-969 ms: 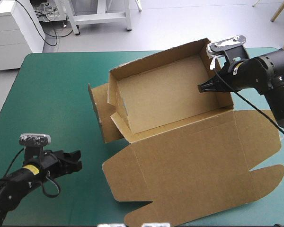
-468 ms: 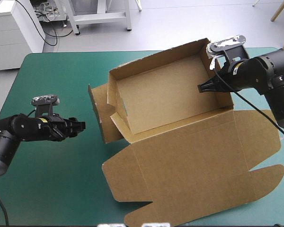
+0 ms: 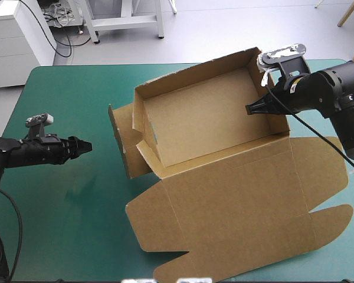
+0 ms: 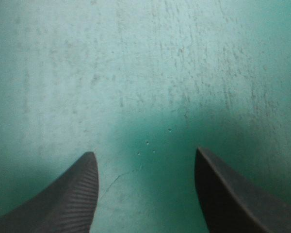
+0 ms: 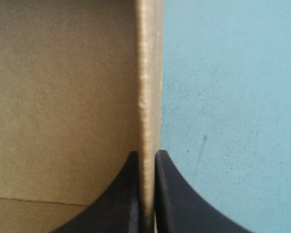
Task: Fold the box
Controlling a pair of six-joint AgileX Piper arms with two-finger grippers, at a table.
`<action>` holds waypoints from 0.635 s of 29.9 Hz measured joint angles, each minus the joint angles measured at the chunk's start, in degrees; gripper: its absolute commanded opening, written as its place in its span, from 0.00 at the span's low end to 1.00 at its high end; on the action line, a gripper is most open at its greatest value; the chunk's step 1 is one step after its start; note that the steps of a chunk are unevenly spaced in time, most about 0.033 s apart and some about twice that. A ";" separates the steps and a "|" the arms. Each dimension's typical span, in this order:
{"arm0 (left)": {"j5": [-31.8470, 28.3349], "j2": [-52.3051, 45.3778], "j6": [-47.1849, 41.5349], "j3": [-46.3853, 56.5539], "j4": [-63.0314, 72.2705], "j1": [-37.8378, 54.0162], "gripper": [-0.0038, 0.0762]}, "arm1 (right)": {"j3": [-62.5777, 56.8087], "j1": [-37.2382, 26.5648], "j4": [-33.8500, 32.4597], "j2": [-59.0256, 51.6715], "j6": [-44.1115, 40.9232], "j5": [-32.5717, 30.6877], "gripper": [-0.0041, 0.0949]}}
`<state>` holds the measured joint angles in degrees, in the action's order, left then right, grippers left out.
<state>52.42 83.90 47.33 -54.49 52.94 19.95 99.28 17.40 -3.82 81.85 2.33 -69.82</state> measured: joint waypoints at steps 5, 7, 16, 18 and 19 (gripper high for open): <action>0.72 4.26 14.56 4.18 16.50 0.00 0.57 | 0.00 0.00 3.26 0.00 0.00 2.39 0.02; 1.83 5.06 20.19 5.98 22.76 0.00 0.57 | 0.00 0.00 4.56 0.00 -0.13 3.37 0.02; 10.80 5.42 29.12 7.51 31.24 0.00 0.57 | 0.00 0.00 6.24 3.47 -0.18 5.21 0.02; 13.06 5.42 30.59 7.54 33.13 0.00 0.57 | 0.00 0.00 6.24 4.79 -0.25 5.34 0.02; 13.54 5.42 30.93 7.54 33.88 0.00 0.57 | 0.00 0.00 6.24 5.56 -0.25 5.49 0.02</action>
<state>65.96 89.32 78.26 -46.95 86.82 19.95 99.28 17.40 2.42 87.41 2.08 -64.33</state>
